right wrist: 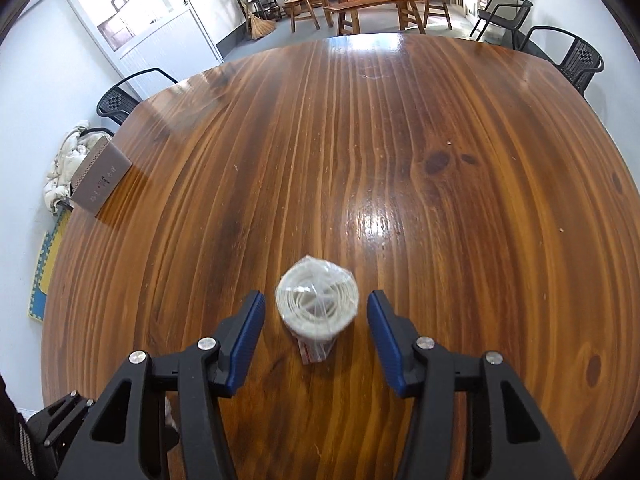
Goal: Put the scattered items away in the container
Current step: 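Grasp the grey-and-yellow sock ball with the left tool while the right tool grasps the white cup, then carry the sock ball and white cup to the box and release both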
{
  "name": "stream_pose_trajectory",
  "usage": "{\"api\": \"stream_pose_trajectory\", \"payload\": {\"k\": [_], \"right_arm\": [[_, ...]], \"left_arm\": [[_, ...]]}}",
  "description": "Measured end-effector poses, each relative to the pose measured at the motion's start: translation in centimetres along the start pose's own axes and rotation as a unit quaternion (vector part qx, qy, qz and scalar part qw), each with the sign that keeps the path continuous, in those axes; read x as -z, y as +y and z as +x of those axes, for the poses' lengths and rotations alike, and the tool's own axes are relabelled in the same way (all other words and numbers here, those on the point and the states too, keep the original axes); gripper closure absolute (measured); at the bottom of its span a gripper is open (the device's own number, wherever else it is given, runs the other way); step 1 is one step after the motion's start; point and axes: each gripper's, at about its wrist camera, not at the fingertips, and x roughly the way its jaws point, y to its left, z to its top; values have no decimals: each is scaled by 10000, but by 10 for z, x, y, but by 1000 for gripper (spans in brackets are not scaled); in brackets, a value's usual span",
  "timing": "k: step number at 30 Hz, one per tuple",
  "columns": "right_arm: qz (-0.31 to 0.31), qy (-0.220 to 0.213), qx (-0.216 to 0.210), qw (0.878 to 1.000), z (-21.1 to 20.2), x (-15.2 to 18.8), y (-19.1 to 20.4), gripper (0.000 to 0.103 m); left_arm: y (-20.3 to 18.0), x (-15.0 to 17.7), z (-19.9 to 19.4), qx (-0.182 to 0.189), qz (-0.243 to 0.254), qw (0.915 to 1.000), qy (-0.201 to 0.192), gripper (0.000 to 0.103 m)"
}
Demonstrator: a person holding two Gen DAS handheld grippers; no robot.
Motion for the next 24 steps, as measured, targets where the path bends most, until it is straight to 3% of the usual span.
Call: {"api": "stream_pose_trajectory", "payload": {"k": [6, 12, 24], "right_arm": [[-228, -40, 37, 9997, -6, 5, 6, 64], [-52, -343, -71, 9994, -52, 27, -8, 64], [738, -989, 90, 9923, -183, 122, -82, 64]], "left_arm": [[-5, 2, -3, -18, 18, 10000, -7, 57], [-20, 4, -14, 18, 97, 9999, -58, 57], [-117, 45, -45, 458, 831, 9955, 17, 57]]}}
